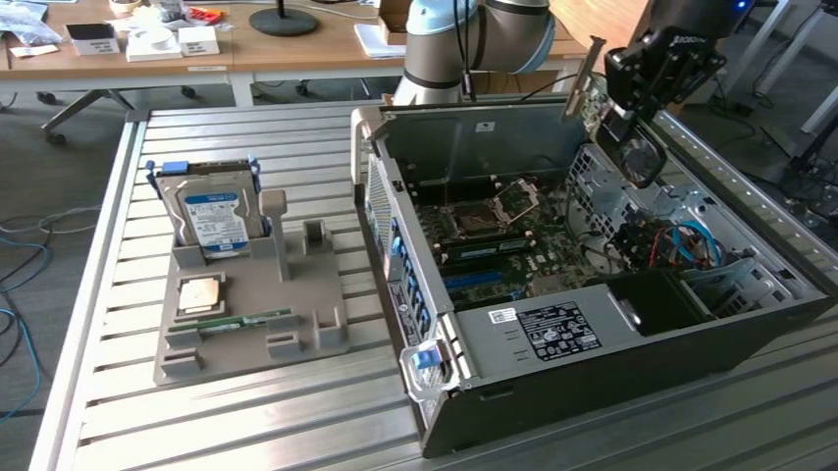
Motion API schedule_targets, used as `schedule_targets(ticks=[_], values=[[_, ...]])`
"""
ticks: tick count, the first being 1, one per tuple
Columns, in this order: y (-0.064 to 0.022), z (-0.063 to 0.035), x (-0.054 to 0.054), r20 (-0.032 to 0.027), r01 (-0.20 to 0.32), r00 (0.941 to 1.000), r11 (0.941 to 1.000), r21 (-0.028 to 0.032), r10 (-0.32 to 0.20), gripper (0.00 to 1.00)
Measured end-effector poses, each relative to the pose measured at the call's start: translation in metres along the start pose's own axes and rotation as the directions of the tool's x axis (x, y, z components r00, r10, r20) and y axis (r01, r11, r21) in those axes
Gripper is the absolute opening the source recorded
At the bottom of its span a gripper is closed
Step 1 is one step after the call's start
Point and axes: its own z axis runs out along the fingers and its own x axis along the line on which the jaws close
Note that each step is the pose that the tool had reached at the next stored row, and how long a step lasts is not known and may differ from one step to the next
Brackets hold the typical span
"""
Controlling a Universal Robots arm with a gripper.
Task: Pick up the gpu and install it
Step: 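Insert the gpu into the slot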
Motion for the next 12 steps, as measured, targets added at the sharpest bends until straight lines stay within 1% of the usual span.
schedule_targets(ticks=[3, 6, 9, 12], values=[[0.0, 0.0002, 0.0, -0.0024, 0.04, 0.9992, 0.9992, -0.001, -0.04, 0.27], [0.0, 0.0003, 0.0, -0.005, 0.086, 0.9963, 0.9963, -0.0023, -0.086, 0.27], [0.0, 0.0005, 0.0, -0.0077, 0.132, 0.9912, 0.9912, -0.0036, -0.132, 0.27], [0.0, 0.0006, 0.0, -0.0103, 0.18, 0.9836, 0.9836, -0.0053, -0.18, 0.27]])
